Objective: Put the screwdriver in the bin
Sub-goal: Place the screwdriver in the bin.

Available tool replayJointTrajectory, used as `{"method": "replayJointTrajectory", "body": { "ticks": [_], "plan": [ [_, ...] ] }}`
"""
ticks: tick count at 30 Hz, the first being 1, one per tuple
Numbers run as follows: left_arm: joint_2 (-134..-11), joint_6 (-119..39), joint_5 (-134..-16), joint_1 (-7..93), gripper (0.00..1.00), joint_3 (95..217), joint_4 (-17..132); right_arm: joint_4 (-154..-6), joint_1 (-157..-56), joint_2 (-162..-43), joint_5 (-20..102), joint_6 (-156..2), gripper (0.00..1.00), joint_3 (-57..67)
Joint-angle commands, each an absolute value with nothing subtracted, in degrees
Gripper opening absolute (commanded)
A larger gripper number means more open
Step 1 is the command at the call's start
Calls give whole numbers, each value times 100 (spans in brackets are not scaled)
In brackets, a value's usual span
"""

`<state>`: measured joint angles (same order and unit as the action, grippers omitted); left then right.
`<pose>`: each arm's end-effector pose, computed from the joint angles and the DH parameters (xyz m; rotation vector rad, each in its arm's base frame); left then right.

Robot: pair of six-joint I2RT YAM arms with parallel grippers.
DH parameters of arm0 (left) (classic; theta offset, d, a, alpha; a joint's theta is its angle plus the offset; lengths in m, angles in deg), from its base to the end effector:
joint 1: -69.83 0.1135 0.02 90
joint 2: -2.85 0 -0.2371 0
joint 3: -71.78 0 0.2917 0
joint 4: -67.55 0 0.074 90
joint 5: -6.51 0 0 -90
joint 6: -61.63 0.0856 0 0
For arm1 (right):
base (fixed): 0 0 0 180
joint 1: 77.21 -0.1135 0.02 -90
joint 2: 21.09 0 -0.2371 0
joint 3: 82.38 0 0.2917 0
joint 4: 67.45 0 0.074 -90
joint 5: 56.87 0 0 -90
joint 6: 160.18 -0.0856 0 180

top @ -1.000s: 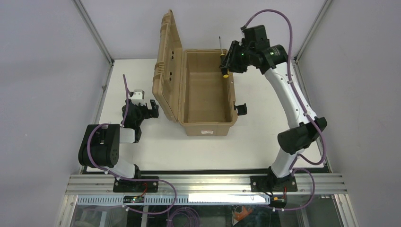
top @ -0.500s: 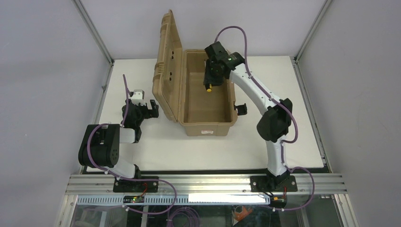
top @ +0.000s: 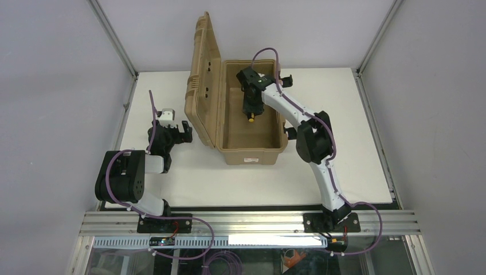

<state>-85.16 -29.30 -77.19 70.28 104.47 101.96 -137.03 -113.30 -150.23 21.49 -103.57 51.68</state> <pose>0.3264 -0.0068 0.0538 0.0500 1.9344 -0.1120 0.4367 0.2970 0.1798 -0.0017 2.6631 0.1181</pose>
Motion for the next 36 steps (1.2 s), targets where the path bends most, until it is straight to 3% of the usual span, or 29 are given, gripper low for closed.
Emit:
{"method": "replayJointTrajectory", "body": {
  "ticks": [1,16,26,36],
  "plan": [
    [-8344,-3004,-7629,7045,99,10448,10385,-13253,-11359,-15186,1898,-10438,0,5289],
    [-8346,-3004,-7629,7044,99,10448,10384,-12942,-11351,-15682,1947,-10289,0,4996],
    [-8345,-3004,-7631,7050,99,10448,10385,-12948,-11343,-15679,1898,-10185,37,5008],
    [-8346,-3004,-7630,7044,99,10448,10389,-13282,-11289,-15578,1967,-9992,58,5501]
  ]
}}
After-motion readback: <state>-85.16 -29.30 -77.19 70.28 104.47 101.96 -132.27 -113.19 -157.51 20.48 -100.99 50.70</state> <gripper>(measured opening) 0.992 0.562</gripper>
